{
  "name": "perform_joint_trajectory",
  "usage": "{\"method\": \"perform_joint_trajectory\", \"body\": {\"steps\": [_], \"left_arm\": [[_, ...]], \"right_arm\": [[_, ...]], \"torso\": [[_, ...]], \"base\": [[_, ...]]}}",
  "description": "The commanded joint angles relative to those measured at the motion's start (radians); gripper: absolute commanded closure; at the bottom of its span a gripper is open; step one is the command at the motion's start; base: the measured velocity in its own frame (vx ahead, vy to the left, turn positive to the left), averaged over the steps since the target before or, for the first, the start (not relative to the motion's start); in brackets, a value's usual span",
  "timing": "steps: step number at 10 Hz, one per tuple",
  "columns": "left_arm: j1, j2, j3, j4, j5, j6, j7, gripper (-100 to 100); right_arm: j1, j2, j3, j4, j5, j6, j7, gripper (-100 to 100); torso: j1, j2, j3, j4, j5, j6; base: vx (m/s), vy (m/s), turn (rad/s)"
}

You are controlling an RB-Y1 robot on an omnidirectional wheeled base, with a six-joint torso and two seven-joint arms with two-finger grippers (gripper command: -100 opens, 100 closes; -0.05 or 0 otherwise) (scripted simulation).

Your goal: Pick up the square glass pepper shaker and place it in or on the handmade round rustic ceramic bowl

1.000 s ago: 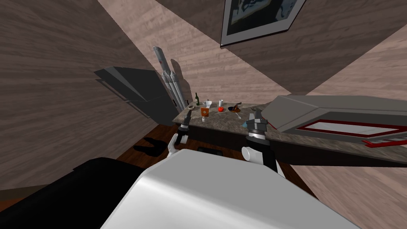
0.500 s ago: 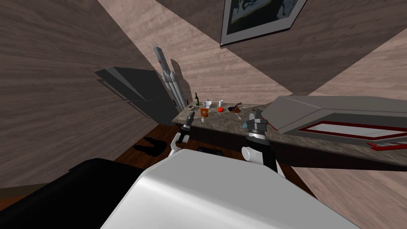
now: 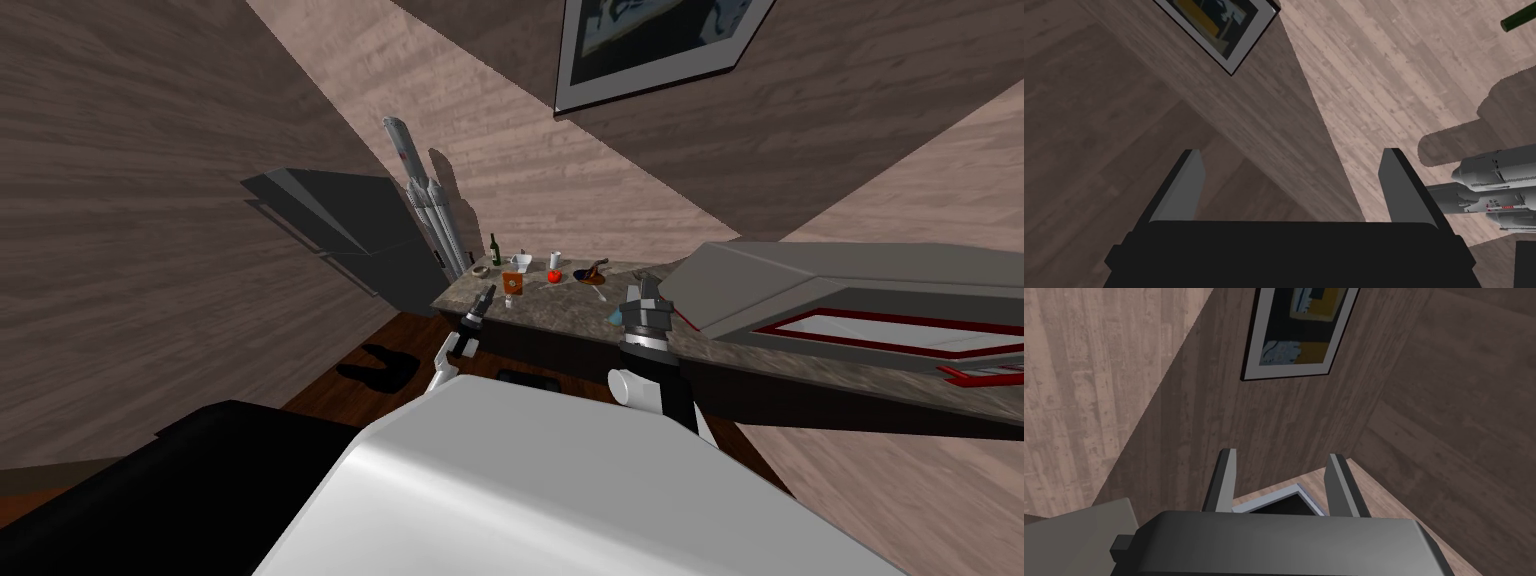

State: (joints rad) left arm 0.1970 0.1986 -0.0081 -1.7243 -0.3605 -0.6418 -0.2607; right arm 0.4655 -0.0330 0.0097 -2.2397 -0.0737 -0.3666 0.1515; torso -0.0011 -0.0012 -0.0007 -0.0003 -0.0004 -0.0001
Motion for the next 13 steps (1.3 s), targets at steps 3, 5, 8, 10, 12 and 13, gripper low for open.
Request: {"method": "perform_joint_trajectory", "body": {"steps": [3,5,8,10,12,13], "left_arm": [[-0.047,0.013,-0.006,0.094,-0.038,-0.016,-0.018,-100],[-0.067,0.019,-0.009,0.133,-0.055,-0.024,-0.027,-100],[-0.107,0.033,-0.016,0.226,-0.09,-0.039,-0.044,-100],[-0.127,0.041,-0.019,0.271,-0.108,-0.047,-0.052,-100],[-0.146,0.049,-0.022,0.318,-0.125,-0.054,-0.06,-100],[-0.165,0.057,-0.025,0.348,-0.141,-0.061,-0.068,-100]], "right_arm": [[0.0,0.0,0.0,0.0,0.0,0.0,0.0,0],[0.0,0.0,0.0,0.0,0.0,0.0,0.0,0],[0.0,0.0,0.0,0.0,0.0,0.0,0.0,0],[0.0,0.0,0.0,0.0,0.0,0.0,0.0,0],[0.0,0.0,0.0,0.0,0.0,0.0,0.0,0],[0.0,0.0,0.0,0.0,0.0,0.0,0.0,0]], "torso": [[0.0,0.0,0.0,0.0,0.0,0.0],[0.0,0.0,0.0,0.0,0.0,0.0],[0.0,0.0,0.0,0.0,0.0,0.0],[0.0,0.0,0.0,0.0,0.0,0.0],[0.0,0.0,0.0,0.0,0.0,0.0],[0.0,0.0,0.0,0.0,0.0,0.0]], "base": [[0.011,-0.02,0.017],[0.012,-0.024,0.014],[0.014,-0.023,0.022],[0.02,-0.025,0.014],[0.014,-0.023,0.016],[0.015,-0.036,0.026]]}}
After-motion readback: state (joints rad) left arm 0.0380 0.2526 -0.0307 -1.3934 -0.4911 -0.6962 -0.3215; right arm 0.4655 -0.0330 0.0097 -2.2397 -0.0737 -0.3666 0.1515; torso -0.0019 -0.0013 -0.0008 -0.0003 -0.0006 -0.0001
